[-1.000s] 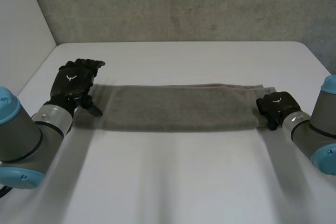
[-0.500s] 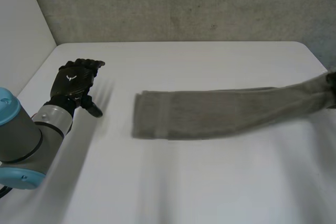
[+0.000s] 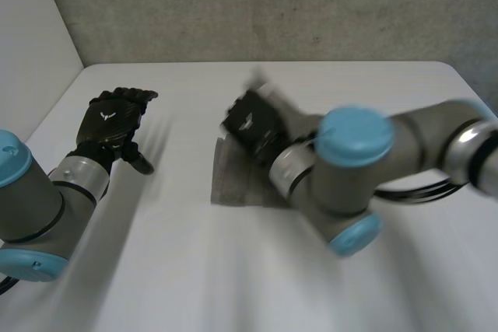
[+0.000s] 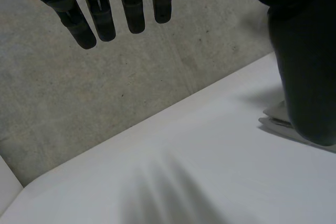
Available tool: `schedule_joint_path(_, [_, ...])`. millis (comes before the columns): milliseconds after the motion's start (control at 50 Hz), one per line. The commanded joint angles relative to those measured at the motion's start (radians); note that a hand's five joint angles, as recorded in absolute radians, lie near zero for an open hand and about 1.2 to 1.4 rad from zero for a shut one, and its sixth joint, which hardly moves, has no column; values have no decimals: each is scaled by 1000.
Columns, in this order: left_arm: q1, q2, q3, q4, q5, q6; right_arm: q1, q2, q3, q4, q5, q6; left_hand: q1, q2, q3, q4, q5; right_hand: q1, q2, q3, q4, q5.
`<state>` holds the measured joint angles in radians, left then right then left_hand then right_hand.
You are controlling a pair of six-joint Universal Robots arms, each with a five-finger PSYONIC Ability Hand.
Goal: Fold the towel.
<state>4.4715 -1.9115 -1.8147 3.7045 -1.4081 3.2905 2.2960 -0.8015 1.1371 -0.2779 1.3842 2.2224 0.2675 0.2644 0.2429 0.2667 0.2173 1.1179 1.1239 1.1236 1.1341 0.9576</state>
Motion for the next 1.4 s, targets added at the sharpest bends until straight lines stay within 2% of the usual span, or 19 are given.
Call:
schedule_joint_path(20, [0, 0, -11, 3, 3, 1, 46, 68, 12, 5, 73, -20, -89, -86, -65, -88, -214, -854, -860, -860, -870, -868])
schedule_joint_path(40, [-1, -1, -11, 2, 3, 1, 42, 67, 12, 5, 108, -14, -89, -86, -65, -88, -214, -943, -949, -949, -960, -958])
schedule_joint_path(120, [-3, -1, -12, 2, 3, 3, 34, 25, 24, 11, 171, 2, -89, -86, -65, -88, -214, -943, -949, -949, -960, -958])
schedule_joint_path(160, [-6, 0, -14, 2, 3, 1, 13, -98, 88, 13, 197, 49, -89, -86, -65, -88, -214, -943, -949, -949, -960, -958])
schedule_joint_path(240, [-32, 2, -15, 0, 4, 3, -24, -208, 184, 11, 193, 137, -89, -86, -65, -88, -214, -943, -949, -949, -960, -958])
schedule_joint_path(280, [-44, 3, -15, 0, 4, 3, -75, -287, 272, 13, 190, 251, -89, -86, -65, -88, -214, -943, -949, -949, -960, -958])
schedule_joint_path(400, [-87, 15, -15, 0, 9, 6, -190, -366, 428, 2, 173, 379, -89, -86, -65, -88, -214, -943, -949, -949, -960, -958])
schedule_joint_path(440, [-100, 17, -14, 0, 12, 8, -254, -364, 512, -6, 116, 401, -89, -86, -65, -88, -214, -943, -949, -949, -960, -958])
schedule_joint_path(520, [-133, 6, -3, 0, 12, 11, -323, -358, 563, -17, 39, 405, -83, -80, -59, -83, -208, -863, -869, -868, -879, -877])
schedule_joint_path(600, [-153, -3, 2, 2, 12, 14, -381, -288, 566, -21, -33, 411, -69, -66, -44, -68, -193, -617, -623, -622, -633, -631])
schedule_joint_path(680, [-167, -23, 5, 2, 12, 14, -392, -231, 558, -24, -42, 405, -75, -71, -50, -74, -199, -484, -490, -490, -500, -498])
schedule_joint_path(720, [-167, -24, 2, 2, 12, 14, -414, -212, 544, -23, -43, 407, -77, -74, -53, -77, -202, -253, -259, -259, -269, -267])
schedule_joint_path(840, [-164, -23, -8, 2, 11, 14, -440, -202, 535, -23, -53, 418, -83, -80, -59, -83, -208, -38, -44, -43, -54, -52])
schedule_joint_path(880, [-164, -24, -9, 2, 11, 14, -454, -185, 529, -21, -53, 418, -86, -83, -62, -85, -211, 251, 245, 246, 235, 237])
schedule_joint_path(1000, [-163, -21, -20, 2, 9, 14, -474, -196, 541, -20, -40, 419, -89, -86, -65, -88, -214, 278, 272, 273, 262, 264])
schedule_joint_path(1180, [-159, -8, -31, 2, 9, 14, -561, -312, 619, 14, -37, 404, -89, -86, -65, -88, -214, 278, 272, 273, 262, 264])
schedule_joint_path(1220, [-156, -8, -29, 2, 9, 14, -578, -320, 625, 37, -40, 379, -86, -83, -62, -86, -211, 278, 272, 273, 262, 264])
schedule_joint_path(1300, [-153, -4, -23, 2, 9, 14, -616, -353, 596, 133, -48, 217, -89, -86, -65, -88, -214, 278, 272, 273, 262, 264])
schedule_joint_path(1400, [-153, 25, 1, 2, 6, 11, -563, -406, 524, 183, -47, 105, -89, -86, -65, -88, -214, 278, 272, 273, 262, 264])
